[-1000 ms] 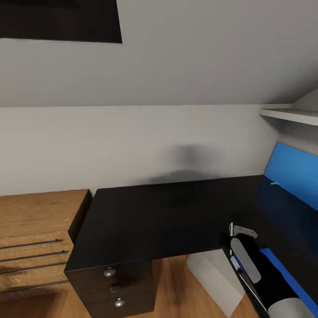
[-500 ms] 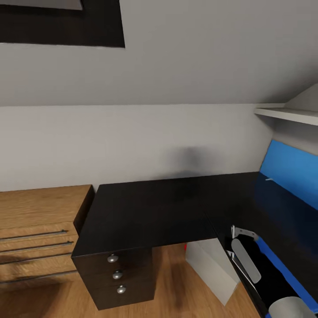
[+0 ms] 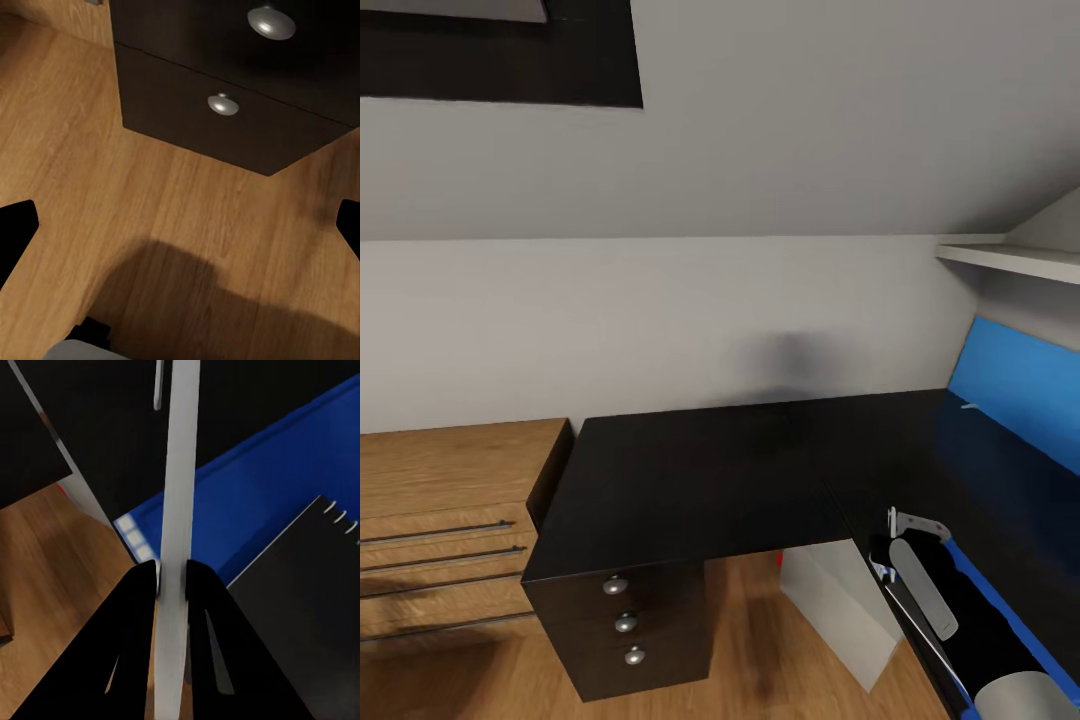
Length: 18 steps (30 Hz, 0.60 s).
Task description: In the bedroom, organize the workspace by keeping the computer under the desk, ensuring the monitor is on the desk, placing the keyboard on the desk next to the monitor, placing the mouse on the desk next to the keyboard, moving the folder from the swivel chair onto the desk next to the mouse, stacking the notebook on top of the folder with the pen on top of the notebook, and positioning the swivel chair next to the desk.
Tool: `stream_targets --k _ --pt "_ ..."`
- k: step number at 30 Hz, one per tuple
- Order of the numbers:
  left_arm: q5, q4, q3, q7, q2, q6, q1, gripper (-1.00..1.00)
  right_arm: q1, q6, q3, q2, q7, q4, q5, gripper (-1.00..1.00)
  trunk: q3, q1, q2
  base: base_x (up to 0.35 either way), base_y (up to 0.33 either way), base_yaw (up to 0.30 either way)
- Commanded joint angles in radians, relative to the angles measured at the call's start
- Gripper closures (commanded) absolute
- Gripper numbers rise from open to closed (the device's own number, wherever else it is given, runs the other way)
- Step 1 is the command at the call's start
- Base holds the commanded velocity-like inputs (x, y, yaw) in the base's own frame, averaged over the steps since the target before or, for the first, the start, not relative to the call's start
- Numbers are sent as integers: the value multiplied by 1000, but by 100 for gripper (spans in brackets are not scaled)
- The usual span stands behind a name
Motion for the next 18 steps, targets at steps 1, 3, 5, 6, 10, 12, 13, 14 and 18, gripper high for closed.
stream_targets --k 1,3,5,6,10,12,13,14,18 --pt "11 -1 -5 6 1 -7 0 -100 -1 1 3 -1 -11 -1 -11 100 -1 0 -1 0 0 0" --pt "11 -1 -4 6 1 -7 0 -100 -1 0 3 -1 -11 0 -12 100 -1 0 -1 0 0 -28" --pt "11 -2 -4 6 1 -7 0 -100 -1 0 3 -1 -11 1 -12 100 1 0 -1 0 0 -118" --pt "11 -2 -4 6 1 -7 0 -100 -1 -1 3 -1 -11 1 -12 100 1 0 -1 0 0 -155" --pt "10 -1 -4 6 2 -7 0 -100 -1 -1 3 -1 -11 2 -12 100 5 0 -1 0 0 -195" --pt "10 -1 -4 6 1 -7 0 -100 -1 -1 3 -1 -11 3 -11 100 6 0 -1 0 0 -231" --pt "10 -2 -3 6 2 -7 0 -100 -1 -1 3 -1 -11 4 -11 100 6 0 -1 0 0 -211" --pt "10 -2 -3 6 2 -7 0 -100 -1 -1 3 -1 -11 4 -11 100 7 0 -1 0 0 -173" --pt "11 -1 -3 6 1 -7 0 -100 -1 -1 3 -1 -11 4 -10 100 7 0 -1 0 0 -82"
